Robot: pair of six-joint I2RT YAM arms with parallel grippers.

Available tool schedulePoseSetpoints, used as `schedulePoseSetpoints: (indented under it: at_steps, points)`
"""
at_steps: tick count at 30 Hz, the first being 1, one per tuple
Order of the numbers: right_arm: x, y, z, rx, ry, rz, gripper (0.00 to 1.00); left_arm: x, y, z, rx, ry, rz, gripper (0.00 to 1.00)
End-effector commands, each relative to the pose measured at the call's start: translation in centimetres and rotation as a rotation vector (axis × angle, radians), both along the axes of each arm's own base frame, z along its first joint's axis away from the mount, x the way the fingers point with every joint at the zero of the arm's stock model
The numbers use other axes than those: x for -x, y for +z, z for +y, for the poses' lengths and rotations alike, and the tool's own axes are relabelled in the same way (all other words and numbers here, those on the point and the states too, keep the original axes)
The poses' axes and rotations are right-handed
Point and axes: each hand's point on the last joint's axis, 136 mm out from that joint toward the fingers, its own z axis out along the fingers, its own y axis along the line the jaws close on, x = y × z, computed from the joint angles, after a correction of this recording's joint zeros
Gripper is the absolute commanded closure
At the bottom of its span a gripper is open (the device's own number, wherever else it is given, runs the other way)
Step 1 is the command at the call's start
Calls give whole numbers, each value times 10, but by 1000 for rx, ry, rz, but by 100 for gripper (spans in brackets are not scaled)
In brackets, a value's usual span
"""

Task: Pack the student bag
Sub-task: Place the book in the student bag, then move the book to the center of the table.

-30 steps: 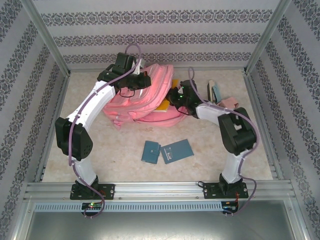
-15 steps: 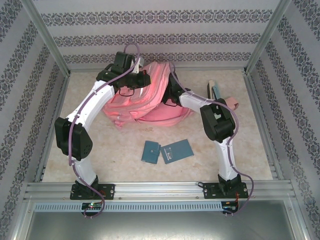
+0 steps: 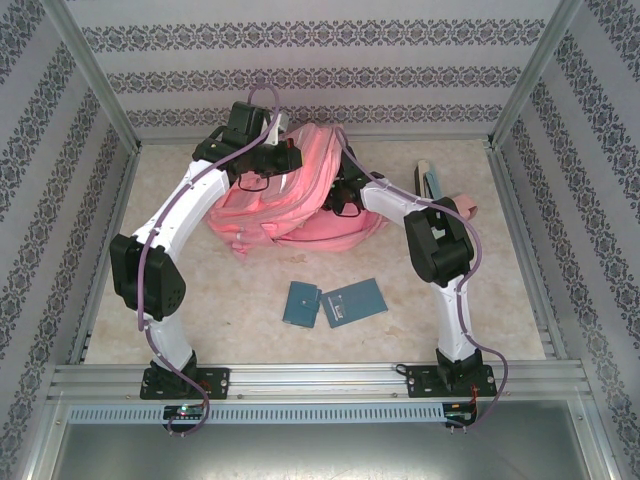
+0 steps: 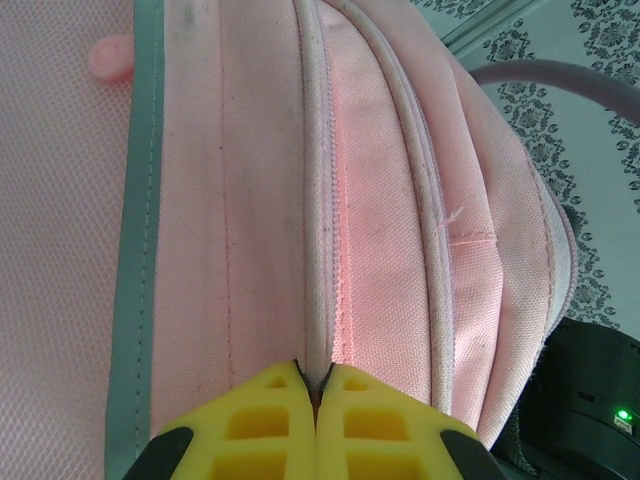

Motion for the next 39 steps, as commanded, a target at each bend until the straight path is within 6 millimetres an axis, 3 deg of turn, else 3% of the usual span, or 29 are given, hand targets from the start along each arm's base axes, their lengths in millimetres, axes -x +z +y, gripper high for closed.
schedulePoseSetpoints:
  at_steps: [1,6,10,12,16,20,24,29,35,39]
  points:
    - [-4,8,11,-15,37,-20,86,-6,45,-13,98,-54,-121,100]
    - [-16,3,34,-72,61,7,85,-1,47,-21,126,-106,-119,100]
    - [-19,-1,47,-113,74,34,74,2,44,-22,120,-121,-114,100]
    - [-19,3,49,-114,78,28,63,2,41,-20,107,-118,-111,100]
    - [-15,18,36,-95,83,-2,54,-2,28,-6,32,-54,-86,100]
    - [-1,38,11,-68,85,-45,48,-6,16,10,-26,8,-70,100]
    - [21,54,-16,-21,86,-82,42,-7,10,23,-53,55,-68,100]
    - [56,56,-46,46,97,-83,42,-9,1,31,-61,79,-49,100]
    - [120,47,-79,141,150,-100,54,-8,-20,37,-99,91,-12,100]
    - [168,28,-91,187,208,-74,61,-8,-44,49,-186,130,31,100]
